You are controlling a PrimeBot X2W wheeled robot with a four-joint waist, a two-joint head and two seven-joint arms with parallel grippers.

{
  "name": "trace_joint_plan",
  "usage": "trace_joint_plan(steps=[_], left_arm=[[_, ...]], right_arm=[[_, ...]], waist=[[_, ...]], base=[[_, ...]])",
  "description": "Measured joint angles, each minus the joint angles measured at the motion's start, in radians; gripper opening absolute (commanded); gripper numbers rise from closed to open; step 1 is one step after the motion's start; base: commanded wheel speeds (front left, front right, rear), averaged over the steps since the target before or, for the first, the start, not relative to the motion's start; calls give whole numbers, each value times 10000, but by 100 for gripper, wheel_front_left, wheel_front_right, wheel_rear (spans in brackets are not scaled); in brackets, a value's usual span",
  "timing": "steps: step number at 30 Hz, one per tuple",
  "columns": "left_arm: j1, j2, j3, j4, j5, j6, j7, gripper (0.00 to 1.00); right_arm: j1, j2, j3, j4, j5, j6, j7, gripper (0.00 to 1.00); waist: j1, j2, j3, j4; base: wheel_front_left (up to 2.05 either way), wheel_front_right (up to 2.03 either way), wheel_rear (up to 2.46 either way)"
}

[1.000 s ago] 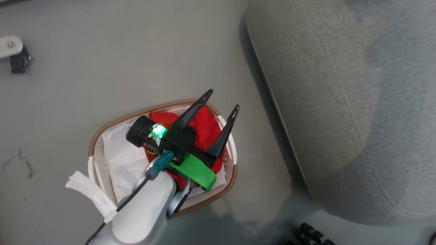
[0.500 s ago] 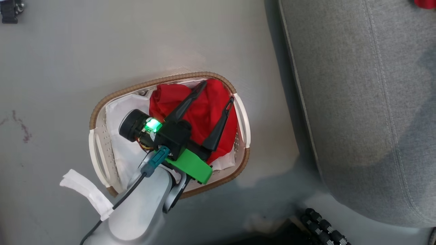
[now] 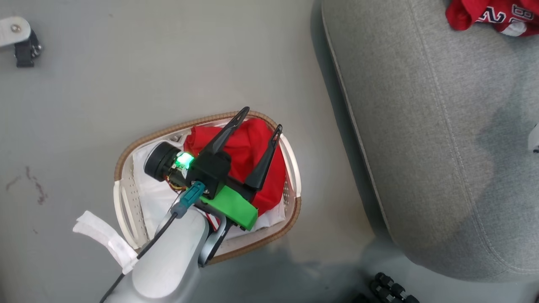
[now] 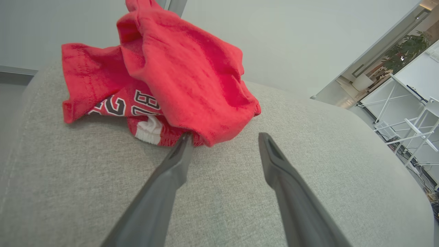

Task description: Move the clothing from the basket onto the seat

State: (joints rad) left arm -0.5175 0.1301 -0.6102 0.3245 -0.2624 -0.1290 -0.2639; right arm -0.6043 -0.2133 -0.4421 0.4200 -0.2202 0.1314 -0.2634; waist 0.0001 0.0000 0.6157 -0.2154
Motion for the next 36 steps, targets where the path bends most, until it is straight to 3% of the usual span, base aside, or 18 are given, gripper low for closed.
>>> trace_joint_plan(steps=[16,26,36], left_arm=[[1235,-395,1398,52,-290,0,0,100],[2467,-602,3285,190,-332,2,0,100],[3834,-748,5066,82,-267,6,0,100]], right_arm=[[975,52,1137,-341,63,0,0,100],[801,1041,2579,-309,583,0,0,100],[2104,1620,3390,-510,1507,0,0,100]], waist=[[-1,0,-2312,378],[-1,0,-3849,867],[-2,0,-4856,1539]], base=[[0,0,0],[0,0,0],[0,0,0]])
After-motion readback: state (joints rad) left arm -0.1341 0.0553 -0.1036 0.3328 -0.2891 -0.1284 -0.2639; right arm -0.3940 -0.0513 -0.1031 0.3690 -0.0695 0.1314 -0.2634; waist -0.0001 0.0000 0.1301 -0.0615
